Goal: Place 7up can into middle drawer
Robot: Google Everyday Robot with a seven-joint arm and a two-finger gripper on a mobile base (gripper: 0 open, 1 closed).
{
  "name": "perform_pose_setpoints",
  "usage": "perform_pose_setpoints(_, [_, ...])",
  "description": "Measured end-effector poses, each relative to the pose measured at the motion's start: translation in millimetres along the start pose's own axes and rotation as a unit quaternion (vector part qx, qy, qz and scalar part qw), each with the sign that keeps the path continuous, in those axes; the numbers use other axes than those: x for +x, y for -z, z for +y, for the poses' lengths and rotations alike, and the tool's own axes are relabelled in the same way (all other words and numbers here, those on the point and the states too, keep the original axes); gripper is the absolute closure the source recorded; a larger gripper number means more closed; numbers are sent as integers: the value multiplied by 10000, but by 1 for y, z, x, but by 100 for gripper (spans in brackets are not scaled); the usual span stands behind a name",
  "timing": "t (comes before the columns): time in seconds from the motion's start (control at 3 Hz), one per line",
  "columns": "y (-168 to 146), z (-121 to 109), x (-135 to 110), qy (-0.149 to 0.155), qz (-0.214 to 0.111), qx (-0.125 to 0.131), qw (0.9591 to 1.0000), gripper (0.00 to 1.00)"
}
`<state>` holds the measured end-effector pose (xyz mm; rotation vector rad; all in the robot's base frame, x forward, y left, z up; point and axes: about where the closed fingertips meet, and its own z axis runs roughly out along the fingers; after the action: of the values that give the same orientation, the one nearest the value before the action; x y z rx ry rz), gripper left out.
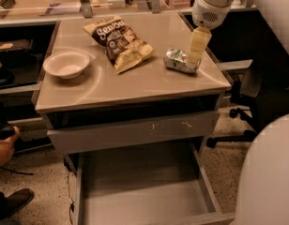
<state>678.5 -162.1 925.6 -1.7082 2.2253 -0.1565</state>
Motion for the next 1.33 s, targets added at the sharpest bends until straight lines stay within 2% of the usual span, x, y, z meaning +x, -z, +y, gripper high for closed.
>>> perform_pose_setpoints(0.33, [-24,-14,-6,-66,-11,-147,9999,0])
perform_pose_setpoints(1.33, [-95,-6,-25,-86,76,-732,9972,0])
